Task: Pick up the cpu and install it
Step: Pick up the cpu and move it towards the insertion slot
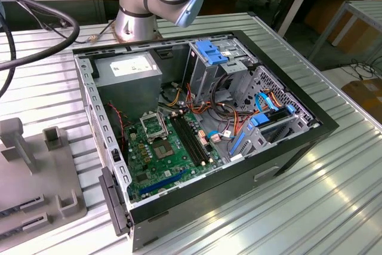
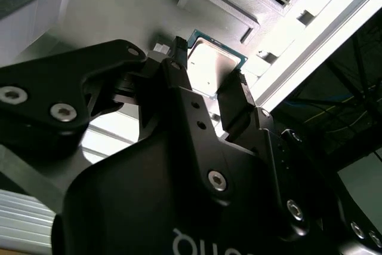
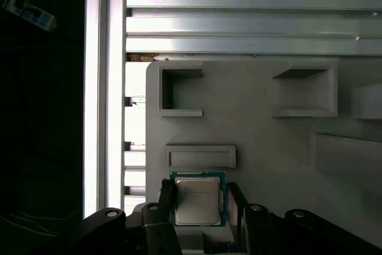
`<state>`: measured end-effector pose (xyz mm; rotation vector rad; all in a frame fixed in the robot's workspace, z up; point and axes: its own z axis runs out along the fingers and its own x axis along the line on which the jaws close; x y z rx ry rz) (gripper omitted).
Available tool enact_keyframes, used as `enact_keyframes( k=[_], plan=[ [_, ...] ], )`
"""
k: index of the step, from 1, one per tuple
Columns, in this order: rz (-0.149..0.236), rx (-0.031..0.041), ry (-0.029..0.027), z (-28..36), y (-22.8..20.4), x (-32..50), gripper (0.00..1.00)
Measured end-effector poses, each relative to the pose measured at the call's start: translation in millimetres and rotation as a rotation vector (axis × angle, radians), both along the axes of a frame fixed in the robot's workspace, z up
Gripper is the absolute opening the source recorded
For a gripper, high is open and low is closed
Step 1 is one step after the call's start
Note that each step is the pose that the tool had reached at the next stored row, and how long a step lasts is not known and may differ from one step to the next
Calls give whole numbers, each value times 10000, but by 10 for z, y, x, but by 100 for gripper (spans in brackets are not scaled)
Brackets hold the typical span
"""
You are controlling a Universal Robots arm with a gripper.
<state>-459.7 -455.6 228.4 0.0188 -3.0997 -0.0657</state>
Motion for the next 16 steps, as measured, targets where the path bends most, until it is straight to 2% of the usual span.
enact_keyframes(
  k=[16],
  plan=[
    [0, 0, 4, 53, 0, 1, 46]
  ],
)
